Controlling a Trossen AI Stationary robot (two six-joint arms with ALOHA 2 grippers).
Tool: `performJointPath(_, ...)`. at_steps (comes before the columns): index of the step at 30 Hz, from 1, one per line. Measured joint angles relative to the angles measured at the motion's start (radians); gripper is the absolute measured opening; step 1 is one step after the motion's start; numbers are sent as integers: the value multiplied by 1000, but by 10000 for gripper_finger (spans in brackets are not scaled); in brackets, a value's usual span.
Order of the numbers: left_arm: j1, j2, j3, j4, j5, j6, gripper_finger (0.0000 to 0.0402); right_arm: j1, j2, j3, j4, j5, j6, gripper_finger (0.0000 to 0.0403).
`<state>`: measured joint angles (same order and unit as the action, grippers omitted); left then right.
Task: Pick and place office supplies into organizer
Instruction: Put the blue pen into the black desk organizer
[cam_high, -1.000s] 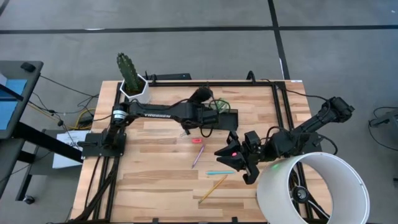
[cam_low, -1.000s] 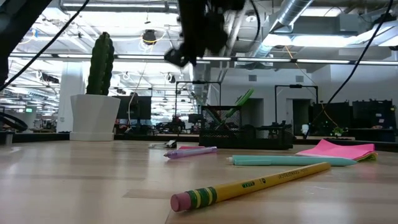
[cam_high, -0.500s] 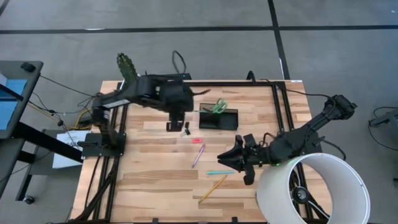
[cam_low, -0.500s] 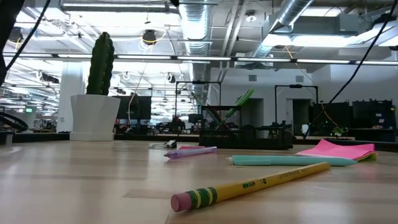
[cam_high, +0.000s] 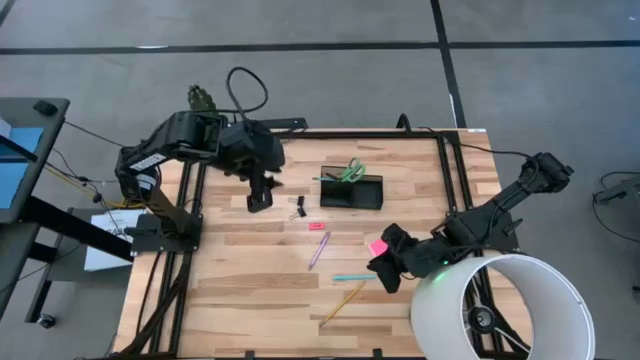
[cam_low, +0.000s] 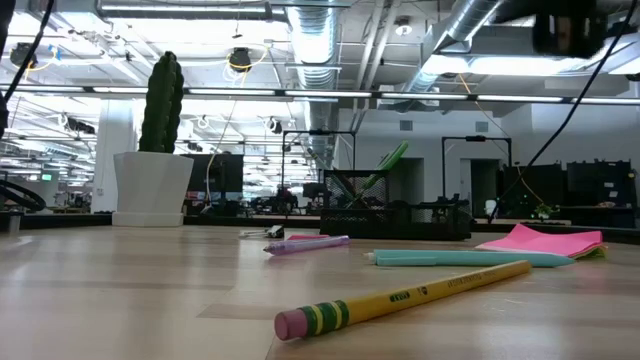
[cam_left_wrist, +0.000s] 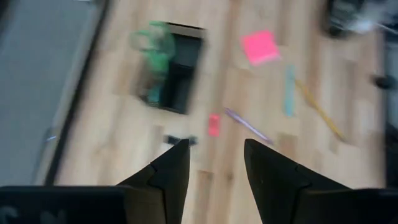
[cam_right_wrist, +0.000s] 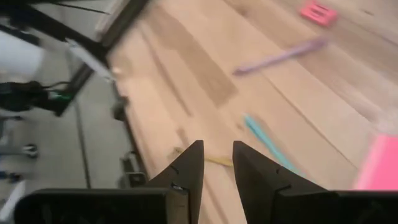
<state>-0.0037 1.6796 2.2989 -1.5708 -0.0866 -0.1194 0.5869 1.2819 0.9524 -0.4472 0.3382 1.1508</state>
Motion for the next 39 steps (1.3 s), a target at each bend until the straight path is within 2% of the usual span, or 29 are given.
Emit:
performJointPath(3, -19, 1, -46, 1, 63, 44, 144, 0, 0, 0, -42, 1, 3, 81)
performJointPath(6, -22, -39, -105, 2, 20, 77, 144, -6, 0, 0, -58, 2, -78, 81)
performJointPath(9, -10, -131, -198, -1, -32, 57, 144, -26, 0, 0, -75, 0, -150, 81)
performJointPath(13, -9, -291, -399, 1, -14, -52, 144, -92, 0, 0, -153, -78, -221, 82)
performJointPath(16, -44, -448, -611, 26, -27, -219, 144, -154, -19, 0, -215, -103, -299, 82)
performJointPath(18, -76, -545, -788, 152, -35, -346, 144, -198, -31, 0, -218, -105, -360, 82)
performJointPath(20, -113, -631, -973, 355, -34, -443, 144, -232, -34, 0, -217, -105, -459, 82)
performJointPath(24, -178, -744, -1323, 964, -27, -508, 144, -265, -1, 0, -189, -122, -593, 82)
performJointPath(28, -208, -707, -1572, 1549, -12, -449, 144, -255, 77, -34, -48, -200, -667, 82)
performJointPath(30, -211, -645, -1643, 1749, -4, -427, 144, -242, 127, -44, 15, -207, -730, 82)
performJointPath(33, -212, -522, -1678, 1874, -5, -422, 144, -244, 174, -45, 55, -213, -774, 82)
performJointPath(39, -213, -220, -1623, 1887, 37, -422, 144, -286, 212, -43, 90, -237, -749, 82)
